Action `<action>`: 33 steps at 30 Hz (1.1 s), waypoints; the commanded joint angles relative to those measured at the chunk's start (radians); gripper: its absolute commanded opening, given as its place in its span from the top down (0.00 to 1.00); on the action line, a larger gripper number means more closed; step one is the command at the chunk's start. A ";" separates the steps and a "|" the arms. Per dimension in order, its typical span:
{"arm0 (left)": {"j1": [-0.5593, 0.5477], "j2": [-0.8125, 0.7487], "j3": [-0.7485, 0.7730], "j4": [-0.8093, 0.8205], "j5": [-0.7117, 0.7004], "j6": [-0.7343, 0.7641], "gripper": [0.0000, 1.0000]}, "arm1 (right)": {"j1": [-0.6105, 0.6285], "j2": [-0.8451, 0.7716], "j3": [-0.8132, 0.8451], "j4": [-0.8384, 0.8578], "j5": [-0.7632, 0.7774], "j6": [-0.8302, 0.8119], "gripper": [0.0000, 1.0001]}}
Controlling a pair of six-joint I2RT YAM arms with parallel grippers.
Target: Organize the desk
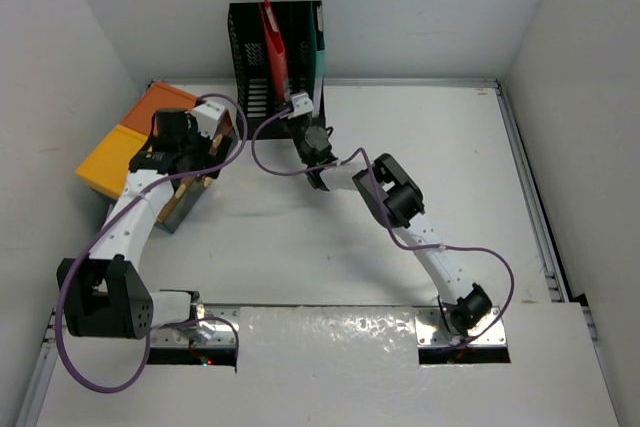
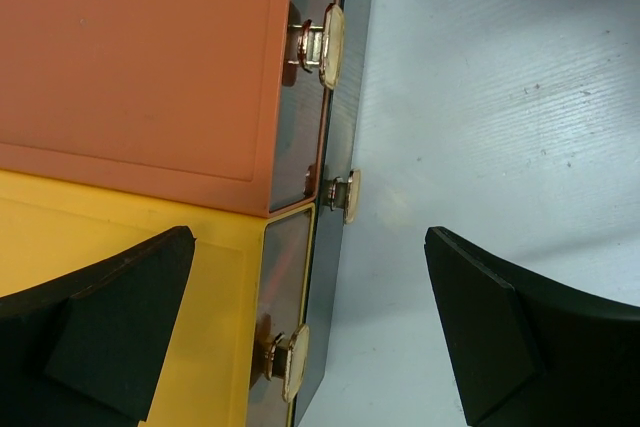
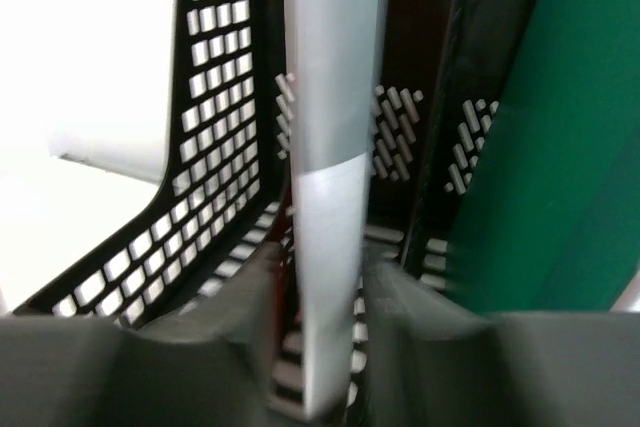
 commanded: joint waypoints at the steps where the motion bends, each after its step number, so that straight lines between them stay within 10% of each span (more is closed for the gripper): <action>1: 0.011 -0.030 0.014 0.016 0.022 0.012 0.01 | 0.026 -0.101 -0.051 0.055 -0.024 0.029 0.61; 13: 0.043 -0.079 0.025 0.007 0.022 0.017 0.00 | 0.039 -0.469 -0.489 0.250 -0.127 -0.002 0.02; 20: 0.103 -0.174 -0.075 0.056 0.004 0.041 0.00 | 0.047 -0.938 -1.130 0.154 -0.230 0.040 0.01; 23: 0.123 -0.231 -0.122 0.069 -0.030 0.048 0.01 | 0.040 -1.184 -1.287 -0.131 -0.143 0.029 0.01; 27: 0.129 -0.317 -0.187 0.046 -0.027 0.083 0.00 | -0.012 -1.359 -1.229 -0.940 0.080 0.122 0.01; 33: 0.129 -0.432 -0.296 0.025 -0.008 0.077 0.00 | -0.282 -1.549 -1.385 -1.098 0.157 0.478 0.01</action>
